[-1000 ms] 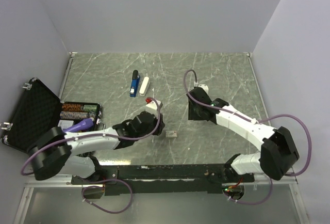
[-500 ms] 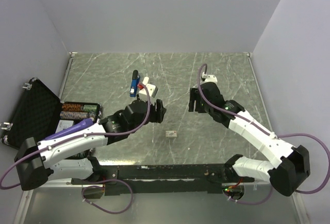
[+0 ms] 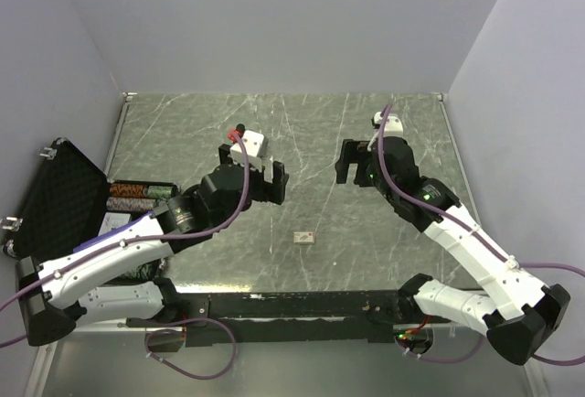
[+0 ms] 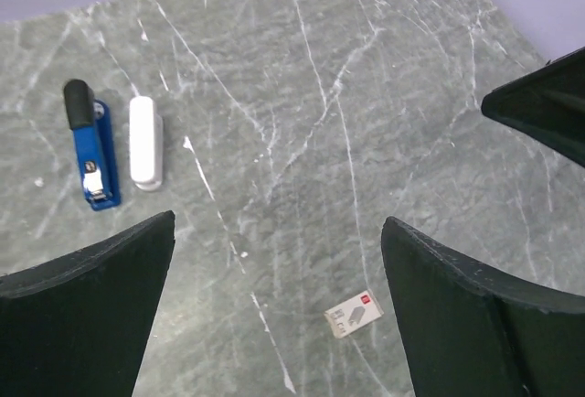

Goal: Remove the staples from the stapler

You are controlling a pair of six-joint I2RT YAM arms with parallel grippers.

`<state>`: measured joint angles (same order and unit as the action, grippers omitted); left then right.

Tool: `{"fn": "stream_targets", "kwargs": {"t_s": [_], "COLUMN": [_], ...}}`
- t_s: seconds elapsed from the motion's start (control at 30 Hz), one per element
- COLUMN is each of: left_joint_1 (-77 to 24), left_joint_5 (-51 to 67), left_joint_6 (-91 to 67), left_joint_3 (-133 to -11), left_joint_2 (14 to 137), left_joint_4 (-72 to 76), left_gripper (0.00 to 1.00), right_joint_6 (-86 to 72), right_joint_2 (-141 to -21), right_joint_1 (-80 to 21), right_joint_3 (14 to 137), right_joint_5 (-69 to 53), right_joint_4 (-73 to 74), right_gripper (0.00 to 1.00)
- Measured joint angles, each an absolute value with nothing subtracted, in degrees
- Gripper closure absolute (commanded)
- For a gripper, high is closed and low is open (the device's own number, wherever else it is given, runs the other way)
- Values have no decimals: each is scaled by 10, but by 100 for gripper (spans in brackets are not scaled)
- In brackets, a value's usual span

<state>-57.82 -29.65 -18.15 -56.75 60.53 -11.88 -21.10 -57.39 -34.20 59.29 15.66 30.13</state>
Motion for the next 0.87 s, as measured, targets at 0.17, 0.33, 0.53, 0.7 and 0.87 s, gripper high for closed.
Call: {"fn": "stream_targets", "kwargs": {"t_s": [0.17, 0.33, 0.53, 0.7, 0.87], "left_joint_1": [-572, -553, -532, -527, -523], "left_joint_5": [-303, -302, -298, -298, -298], "left_joint_6": [-162, -151, -145, -142, -140], "left_joint_3": [-576, -576, -576, -576, -576], "left_joint_2": [588, 570, 544, 536, 531], "left_joint_4": [-141, -169, -185, -186, -188], "left_gripper": [1, 1, 1, 1, 1], "right_joint_6": [-207, -208, -206, -199, -181], "right_joint_2": [-574, -574, -583, -586, -586], "right_joint_1": [-342, -342, -342, -341, -341], "right_joint_3": [612, 626, 663, 679, 679], "right_joint_5": [154, 155, 169, 170, 153], "right_joint_4": [305, 305, 313, 311, 309], "right_gripper": [0, 0, 0, 0, 0]}}
